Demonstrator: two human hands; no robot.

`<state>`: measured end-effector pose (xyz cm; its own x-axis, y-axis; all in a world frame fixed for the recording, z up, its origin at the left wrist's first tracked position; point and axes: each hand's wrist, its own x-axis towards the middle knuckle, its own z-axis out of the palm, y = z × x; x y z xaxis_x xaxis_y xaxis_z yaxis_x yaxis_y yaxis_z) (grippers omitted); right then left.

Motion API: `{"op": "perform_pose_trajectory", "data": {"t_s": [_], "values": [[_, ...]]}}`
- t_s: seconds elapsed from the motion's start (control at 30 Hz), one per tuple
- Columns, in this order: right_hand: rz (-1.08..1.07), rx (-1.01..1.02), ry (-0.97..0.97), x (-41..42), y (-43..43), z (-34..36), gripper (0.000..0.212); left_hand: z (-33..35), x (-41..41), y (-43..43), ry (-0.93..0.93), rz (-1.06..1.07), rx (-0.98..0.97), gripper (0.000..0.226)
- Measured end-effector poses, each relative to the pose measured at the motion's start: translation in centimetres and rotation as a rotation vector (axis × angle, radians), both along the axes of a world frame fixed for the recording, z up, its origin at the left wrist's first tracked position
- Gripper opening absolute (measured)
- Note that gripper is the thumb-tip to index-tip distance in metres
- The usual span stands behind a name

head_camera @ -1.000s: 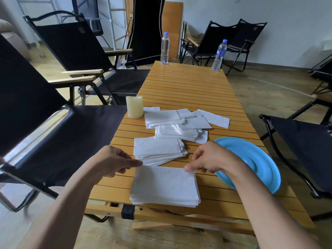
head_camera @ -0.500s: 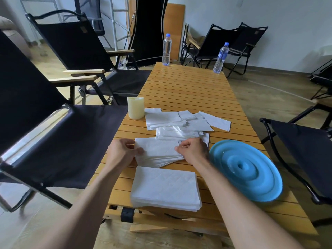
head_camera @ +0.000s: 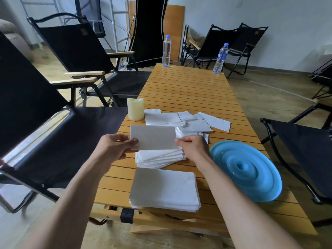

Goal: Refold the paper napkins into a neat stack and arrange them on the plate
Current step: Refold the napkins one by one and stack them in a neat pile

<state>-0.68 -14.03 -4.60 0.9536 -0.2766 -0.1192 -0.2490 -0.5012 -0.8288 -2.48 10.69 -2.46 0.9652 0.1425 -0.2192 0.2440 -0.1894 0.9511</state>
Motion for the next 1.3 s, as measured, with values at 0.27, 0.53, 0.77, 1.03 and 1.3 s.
{"op": "perform_pose_trajectory", "data": {"t_s": [0.27, 0.53, 0.77, 1.03, 1.3], "values": [[0.196, 0.561, 0.166, -1.8, -1.6, 4.2, 0.022, 3.1, -2.3, 1.2, 0.087, -0.230, -0.152, 0.048], [0.387, 0.279, 0.398, -5.7, -3.6, 5.5, 0.038, 3.3, -3.8, 2.4, 0.422, -0.529, 0.149, 0.042], [0.431, 0.014, 0.513, -6.4, -3.0, 5.0, 0.037, 2.5, -3.7, 1.6, 0.524, -0.553, 0.350, 0.051], [0.433, -0.241, 0.495, -5.9, -2.8, 4.6, 0.042, 1.5, -2.8, 1.8, 0.555, -0.542, 0.417, 0.066], [0.134, -0.214, 0.008, -1.9, -1.7, 1.8, 0.005, -1.2, -0.7, 0.0, -0.045, -0.192, 0.479, 0.025]]}}
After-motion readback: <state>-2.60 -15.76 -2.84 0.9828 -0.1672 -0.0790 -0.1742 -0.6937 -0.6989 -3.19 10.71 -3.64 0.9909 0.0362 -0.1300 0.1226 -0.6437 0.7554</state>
